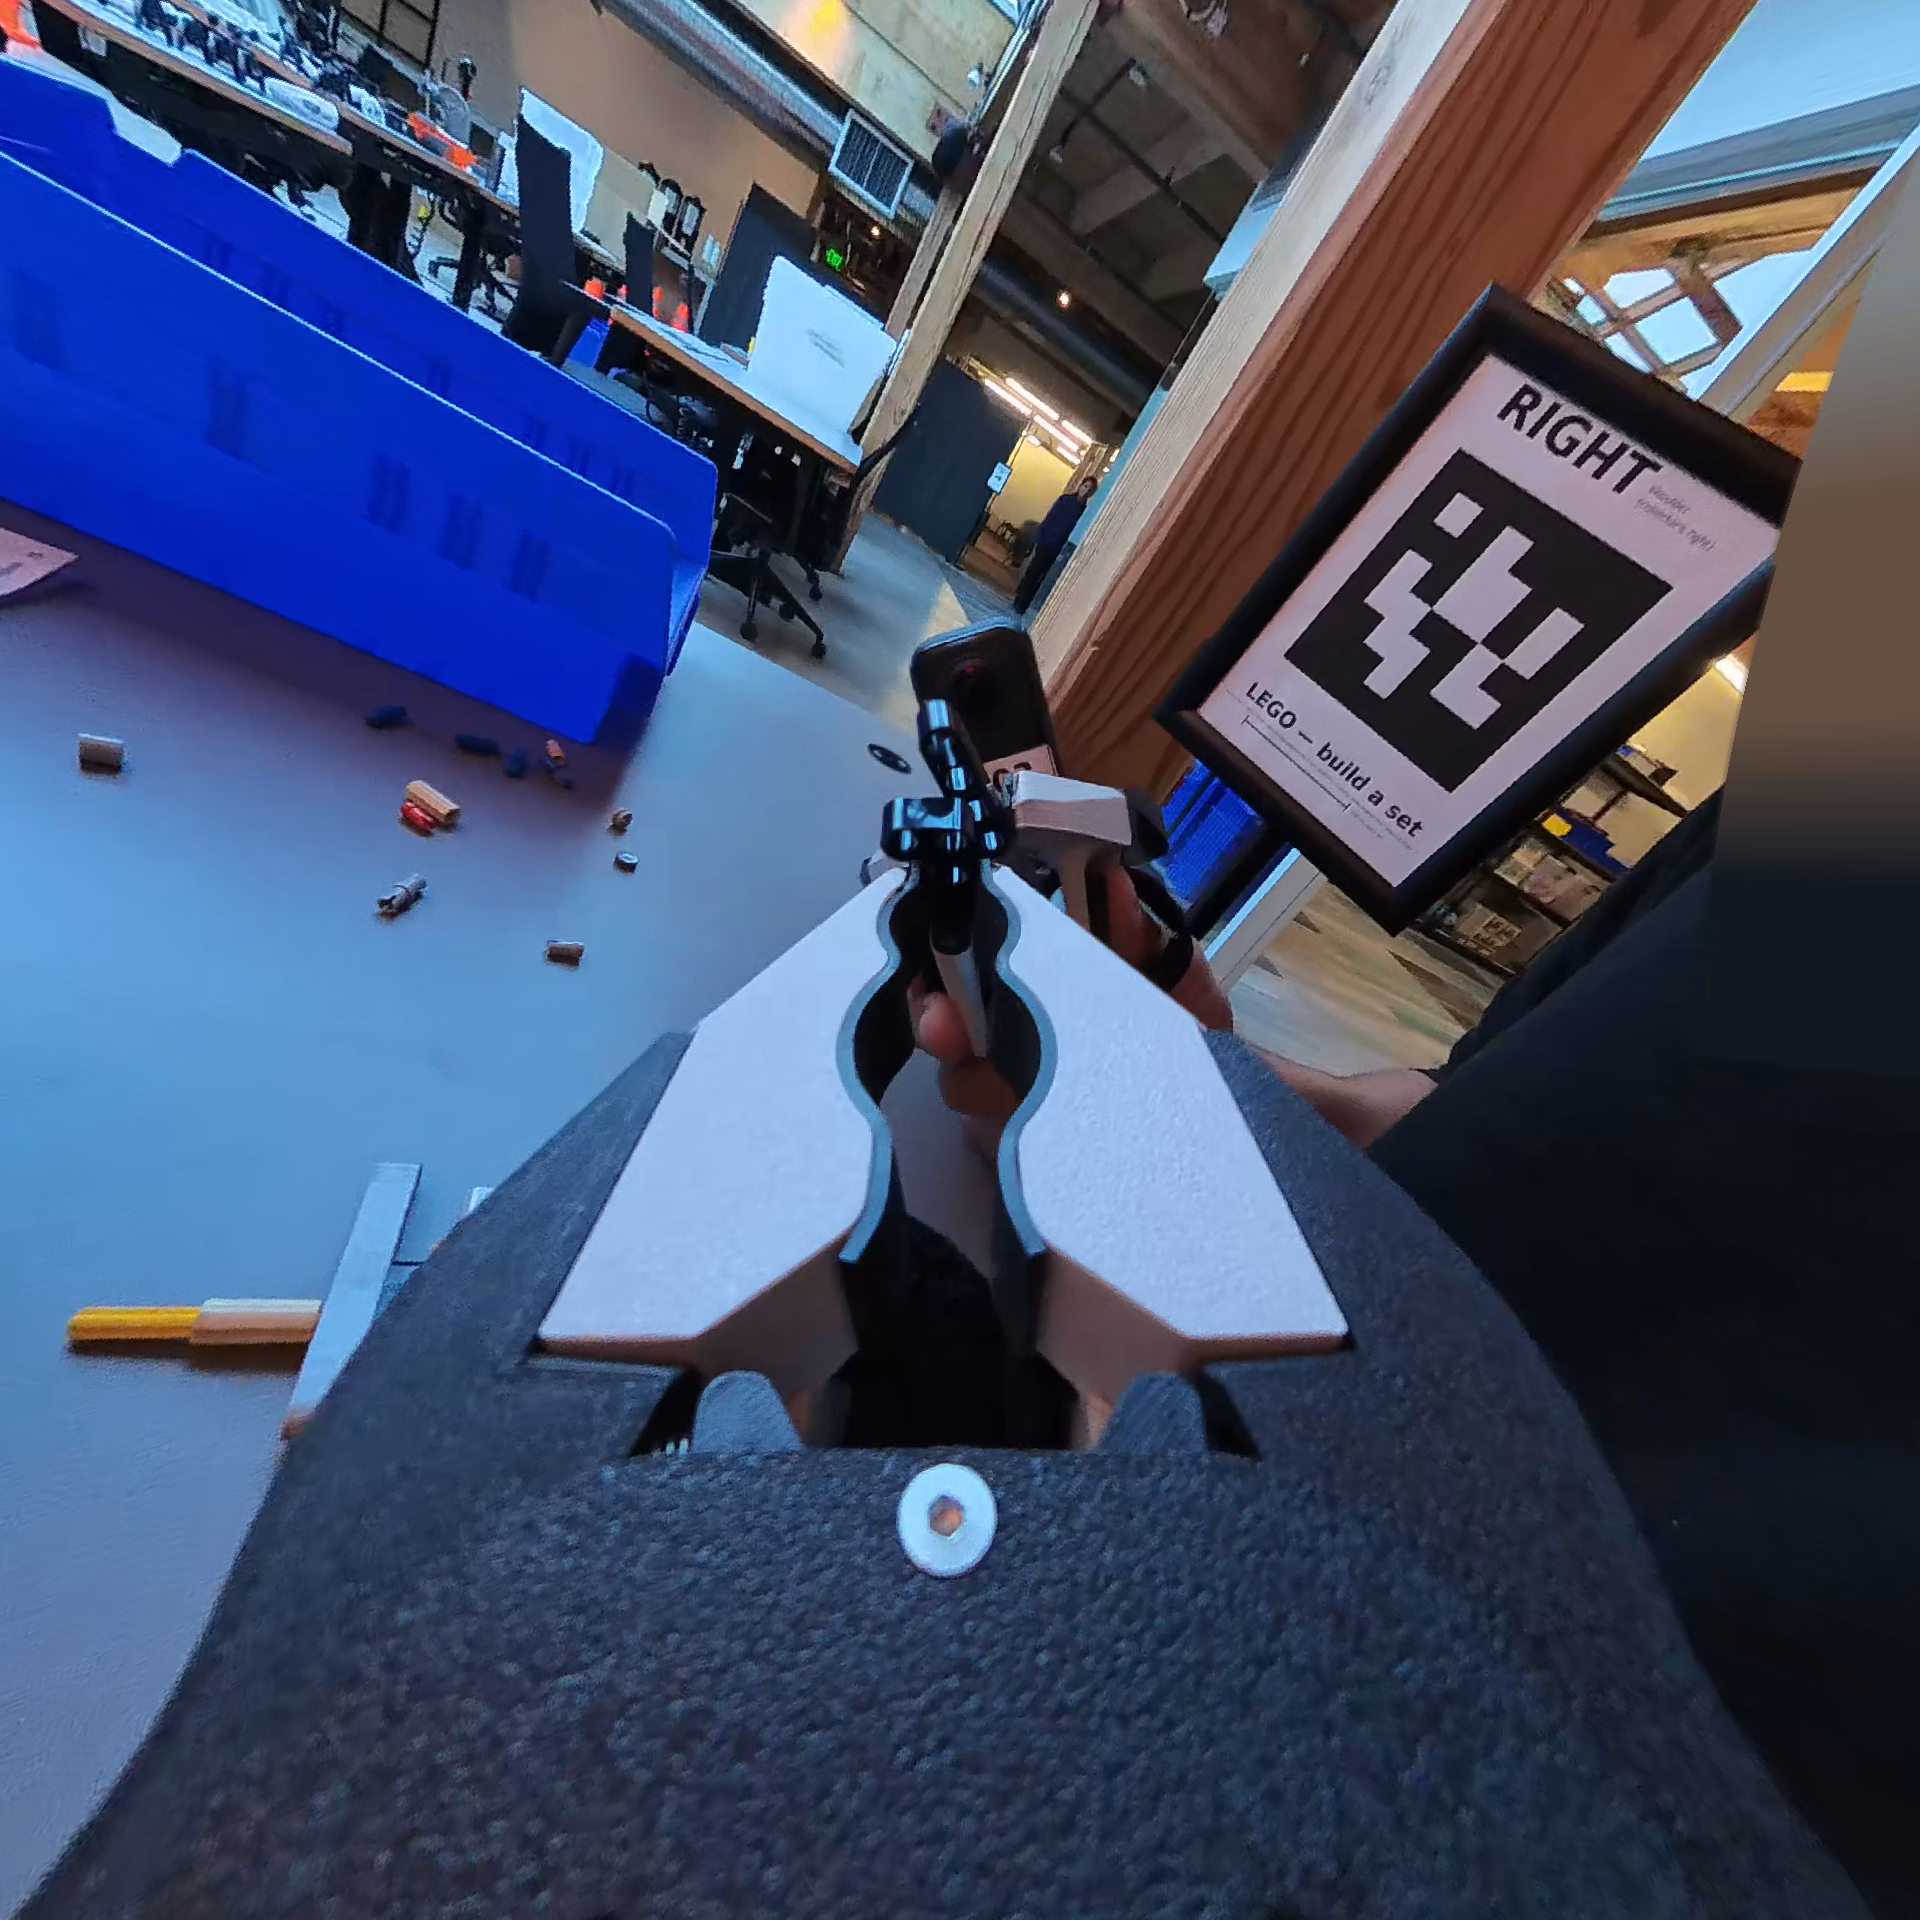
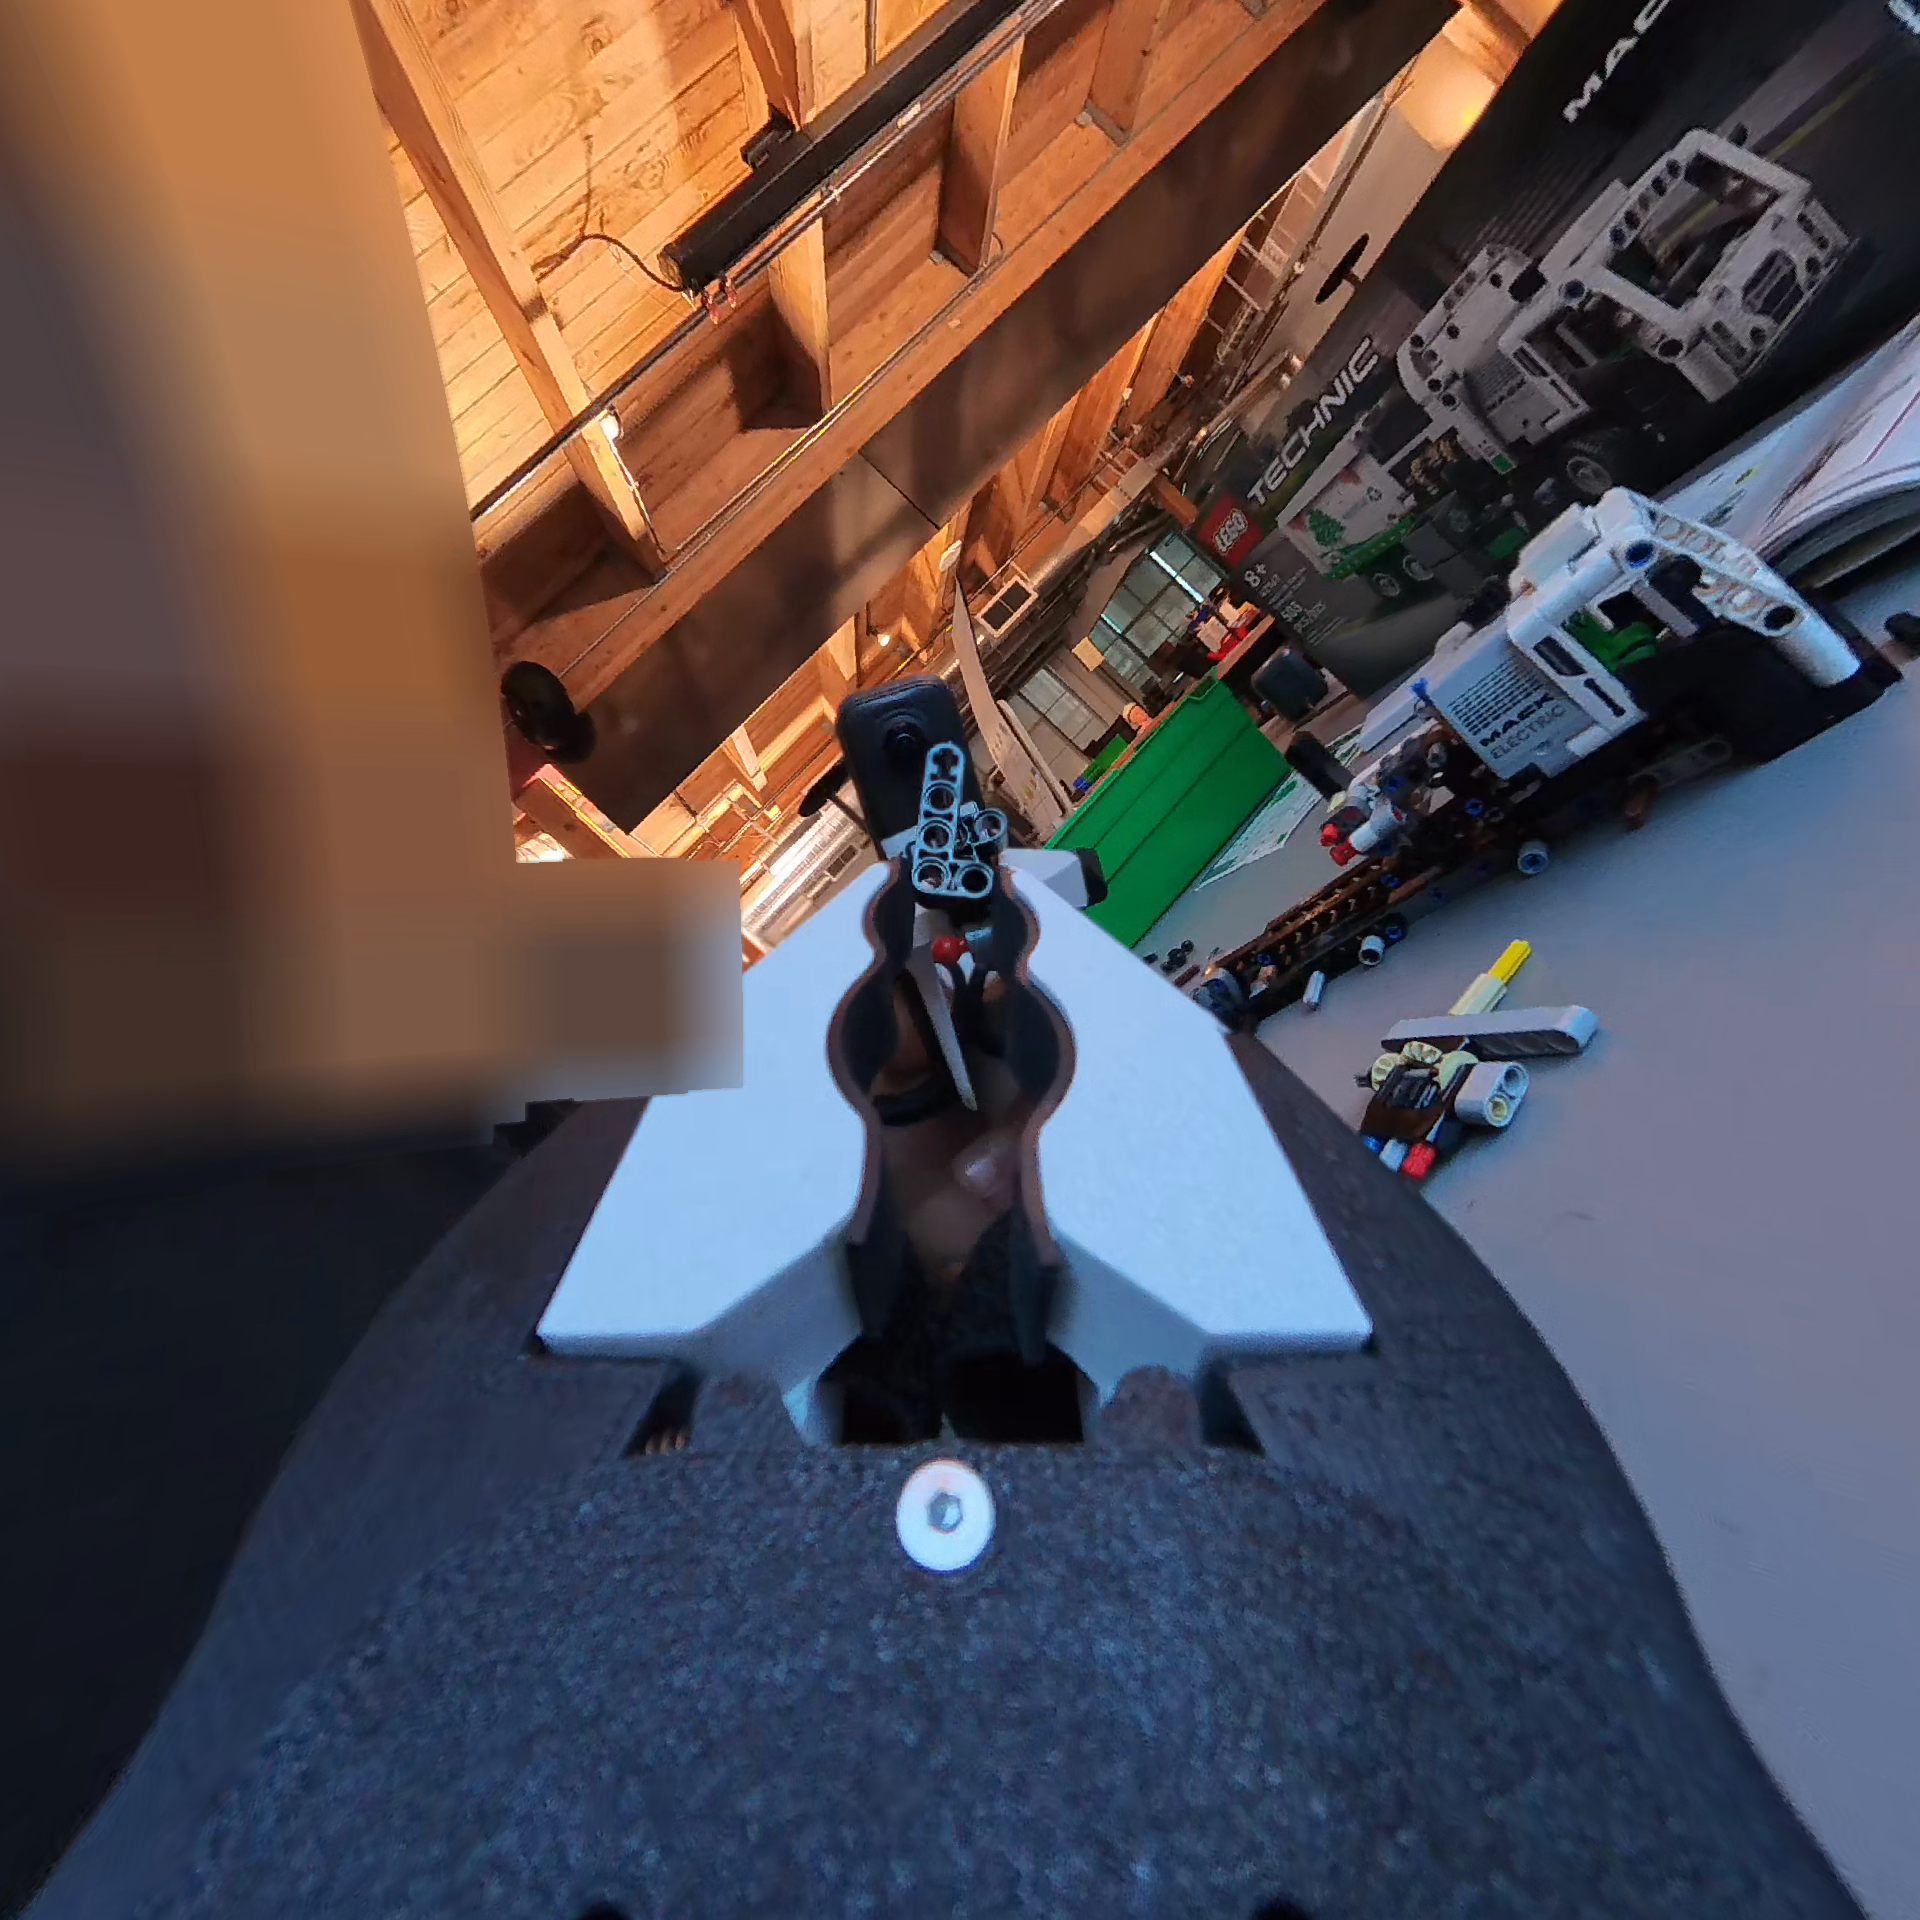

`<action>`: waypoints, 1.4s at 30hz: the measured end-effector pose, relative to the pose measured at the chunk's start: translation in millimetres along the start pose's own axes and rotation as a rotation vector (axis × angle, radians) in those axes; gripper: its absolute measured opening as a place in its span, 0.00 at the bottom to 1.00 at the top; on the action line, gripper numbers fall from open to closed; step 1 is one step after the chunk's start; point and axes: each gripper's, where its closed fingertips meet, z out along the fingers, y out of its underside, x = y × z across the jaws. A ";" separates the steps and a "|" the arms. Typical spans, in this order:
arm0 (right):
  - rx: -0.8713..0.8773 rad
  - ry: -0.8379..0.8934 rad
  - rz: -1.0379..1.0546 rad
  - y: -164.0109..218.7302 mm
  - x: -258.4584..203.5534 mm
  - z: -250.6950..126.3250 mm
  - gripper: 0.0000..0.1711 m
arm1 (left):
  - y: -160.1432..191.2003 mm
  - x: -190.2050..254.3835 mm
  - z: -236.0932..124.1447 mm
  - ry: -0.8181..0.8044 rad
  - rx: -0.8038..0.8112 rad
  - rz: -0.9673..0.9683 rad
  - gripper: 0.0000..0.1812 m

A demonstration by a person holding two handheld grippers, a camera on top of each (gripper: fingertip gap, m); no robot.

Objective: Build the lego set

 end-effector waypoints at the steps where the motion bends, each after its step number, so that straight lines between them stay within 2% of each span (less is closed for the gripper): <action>1: -0.002 0.003 -0.013 0.3 -0.5 0.6 0.08 | -0.6 0.5 -0.5 0.006 0.004 -0.002 0.02; 7: 0.023 -0.010 0.016 -4.0 0.8 -1.7 0.08 | -0.2 3.1 -0.3 0.019 0.001 0.008 0.07; 10: 0.002 -0.020 0.017 -0.9 -0.8 -0.5 0.08 | -0.7 2.4 -0.4 0.016 0.007 0.005 0.02; 16: 0.013 0.000 -0.001 -1.5 0.5 -0.4 0.08 | 0.4 -0.1 -0.3 -0.024 -0.019 0.081 0.02; 23: 0.022 0.001 0.007 -3.5 1.5 -1.7 0.08 | 1.2 -1.1 -1.4 -0.018 -0.019 0.075 0.03; 31: 0.007 0.031 -0.025 -0.5 1.9 0.3 0.08 | 4.1 -2.9 -2.4 -0.081 -0.072 0.161 0.02; 35: -0.084 0.093 -0.124 7.6 4.4 -1.4 0.08 | 10.1 -3.6 -3.5 -0.096 -0.158 0.218 0.02; 42: -0.087 0.096 -0.073 7.6 7.3 -1.6 0.08 | 12.4 -5.6 -4.0 -0.087 -0.184 0.202 0.03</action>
